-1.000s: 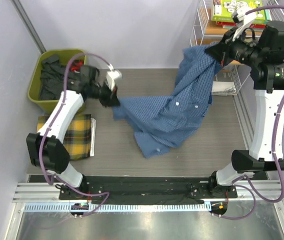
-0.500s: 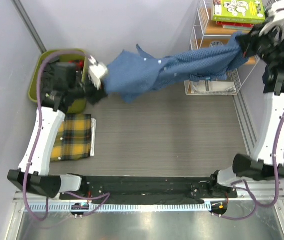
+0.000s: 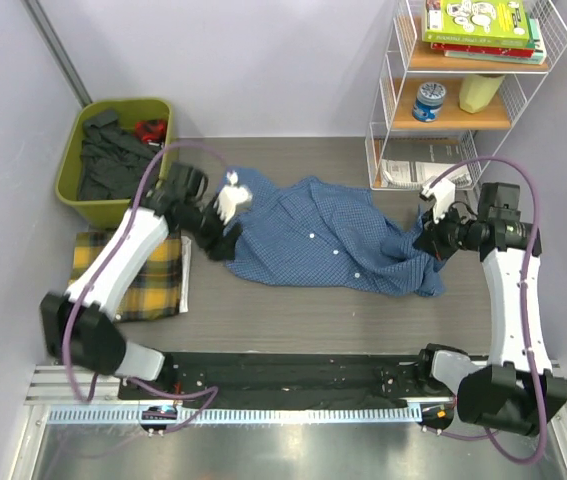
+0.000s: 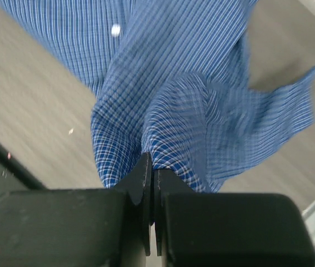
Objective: Fold and stack the long sleeve shirts
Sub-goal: Flatten the shirt out
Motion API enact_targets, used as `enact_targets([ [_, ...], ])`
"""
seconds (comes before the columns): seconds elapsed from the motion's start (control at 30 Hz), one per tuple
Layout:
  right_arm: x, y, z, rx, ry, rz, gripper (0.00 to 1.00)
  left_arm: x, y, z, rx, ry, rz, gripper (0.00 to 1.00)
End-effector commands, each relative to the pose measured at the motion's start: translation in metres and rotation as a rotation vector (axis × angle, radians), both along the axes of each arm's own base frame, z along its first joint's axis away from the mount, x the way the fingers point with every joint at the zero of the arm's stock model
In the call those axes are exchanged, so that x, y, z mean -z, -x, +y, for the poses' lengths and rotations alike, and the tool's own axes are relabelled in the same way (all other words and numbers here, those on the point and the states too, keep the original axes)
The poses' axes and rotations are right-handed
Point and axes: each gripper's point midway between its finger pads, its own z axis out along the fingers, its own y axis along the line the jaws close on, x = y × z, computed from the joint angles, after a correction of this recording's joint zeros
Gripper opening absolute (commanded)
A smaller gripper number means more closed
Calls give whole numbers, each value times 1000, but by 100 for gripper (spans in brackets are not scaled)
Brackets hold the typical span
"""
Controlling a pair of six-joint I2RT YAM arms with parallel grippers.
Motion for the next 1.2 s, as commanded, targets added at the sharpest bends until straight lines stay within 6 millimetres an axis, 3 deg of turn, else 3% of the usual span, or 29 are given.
enact_targets([
  [0.0, 20, 15, -5, -57, 64, 56, 1, -31, -126, -46, -154, 142, -122, 67],
  [0.07, 26, 20, -6, -59, 74, 79, 1, -25, -151, -63, -190, 185, -66, 71],
  [0.1, 33, 23, -6, -55, 75, 98, 1, -2, -169, -73, -201, 177, -11, 72],
  [0.13, 36, 24, -7, -51, 80, 107, 1, -11, -188, -86, -204, 199, -33, 72],
  [0.17, 40, 26, -9, -42, 90, 119, 1, -7, -200, -94, -203, 202, -34, 72],
  [0.2, 45, 28, -10, -38, 96, 133, 1, 25, -212, -100, -218, 168, 12, 73],
  [0.23, 47, 29, -12, -29, 101, 144, 1, 10, -229, -115, -211, 200, -33, 73],
  [0.3, 52, 30, -16, -10, 110, 168, 1, 18, -245, -131, -243, 228, 0, 74],
  [0.33, 54, 30, -16, -4, 107, 180, 1, 38, -257, -140, -263, 230, 20, 76],
  [0.4, 57, 33, -16, -1, 98, 210, 1, 35, -282, -151, -329, 262, -13, 78],
  [0.43, 58, 34, -16, 0, 98, 216, 1, 53, -287, -159, -333, 258, -7, 79],
  [0.67, 64, 39, -14, 9, 84, 258, 1, 75, -307, -206, -342, 431, 9, 87],
  [0.9, 67, 36, -15, 21, 76, 280, 1, 101, -335, -210, -458, 416, -47, 91],
  [1.07, 67, 35, -16, 27, 80, 284, 1, 99, -350, -213, -513, 399, -128, 95],
  [1.17, 67, 36, -17, 27, 81, 283, 1, 85, -346, -228, -440, 461, -122, 97],
])
